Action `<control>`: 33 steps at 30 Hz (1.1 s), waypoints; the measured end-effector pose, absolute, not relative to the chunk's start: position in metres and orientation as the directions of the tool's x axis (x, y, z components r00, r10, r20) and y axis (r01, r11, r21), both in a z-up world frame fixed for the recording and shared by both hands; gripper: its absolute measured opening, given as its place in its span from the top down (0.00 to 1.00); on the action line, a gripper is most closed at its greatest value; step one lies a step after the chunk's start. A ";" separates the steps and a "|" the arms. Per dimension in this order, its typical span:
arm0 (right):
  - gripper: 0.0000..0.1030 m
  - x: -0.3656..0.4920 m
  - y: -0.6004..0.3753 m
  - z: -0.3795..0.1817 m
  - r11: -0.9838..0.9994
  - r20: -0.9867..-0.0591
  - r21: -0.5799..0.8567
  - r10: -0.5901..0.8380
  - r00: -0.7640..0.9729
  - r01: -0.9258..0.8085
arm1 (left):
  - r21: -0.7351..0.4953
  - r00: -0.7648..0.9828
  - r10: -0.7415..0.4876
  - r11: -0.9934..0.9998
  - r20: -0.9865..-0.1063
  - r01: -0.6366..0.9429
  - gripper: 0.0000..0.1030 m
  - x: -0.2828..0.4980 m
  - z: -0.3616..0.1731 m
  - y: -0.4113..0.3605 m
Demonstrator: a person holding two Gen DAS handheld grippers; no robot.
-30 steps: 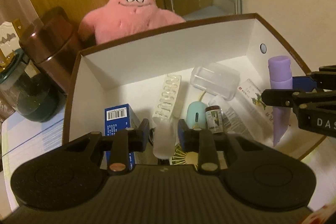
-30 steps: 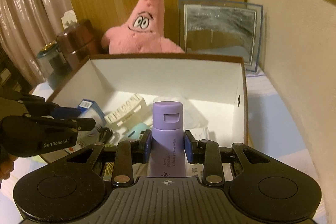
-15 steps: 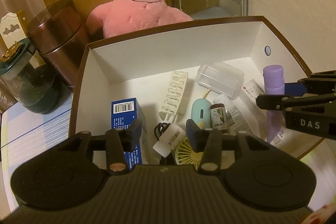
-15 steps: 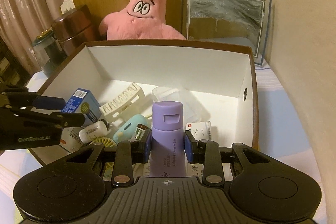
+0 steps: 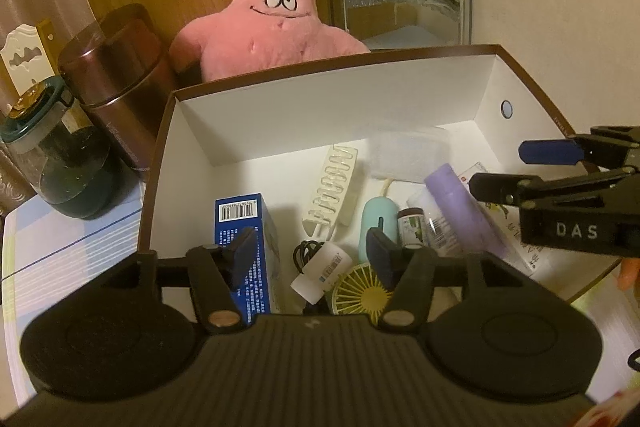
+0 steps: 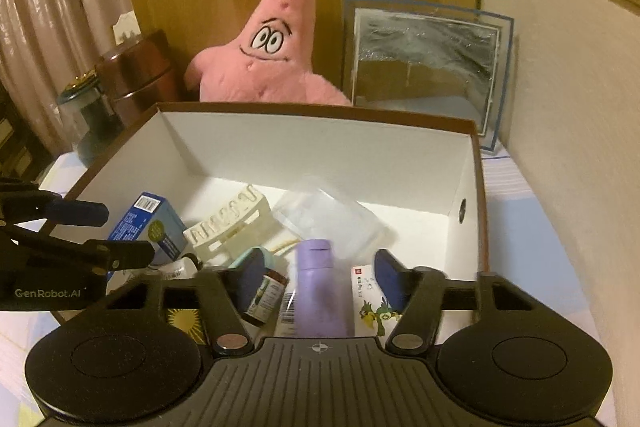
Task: Organize rigid objects
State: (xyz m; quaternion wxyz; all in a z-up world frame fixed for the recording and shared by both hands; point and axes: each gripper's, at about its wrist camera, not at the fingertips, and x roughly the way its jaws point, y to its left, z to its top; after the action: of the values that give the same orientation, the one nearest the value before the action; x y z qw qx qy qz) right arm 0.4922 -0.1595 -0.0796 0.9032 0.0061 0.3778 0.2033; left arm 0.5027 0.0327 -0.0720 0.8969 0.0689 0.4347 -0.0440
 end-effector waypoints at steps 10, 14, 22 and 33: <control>0.38 0.484 -0.165 -0.081 0.912 -0.689 0.193 0.388 0.613 -0.361 | 0.082 0.621 -0.013 0.989 -0.783 0.124 0.42 0.500 -0.071 0.033; 0.37 0.480 -0.167 -0.078 0.910 -0.686 0.198 0.394 0.612 -0.364 | 0.082 0.626 -0.012 0.989 -0.780 0.120 0.42 0.497 -0.068 0.033; 0.33 0.462 -0.175 -0.069 0.913 -0.674 0.214 0.395 0.624 -0.347 | 0.070 0.654 -0.014 0.992 -0.756 0.102 0.39 0.480 -0.053 0.030; 0.28 0.404 -0.203 -0.048 0.899 -0.627 0.282 0.436 0.646 -0.334 | 0.057 0.717 0.033 0.998 -0.697 0.010 0.35 0.415 -0.025 0.029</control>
State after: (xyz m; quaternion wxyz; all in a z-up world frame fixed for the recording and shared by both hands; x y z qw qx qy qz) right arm 0.4040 -0.2026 -0.0478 0.9043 0.0702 0.3632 0.2129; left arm 0.4152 0.0290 -0.0251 0.9260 0.0286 0.3763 0.0060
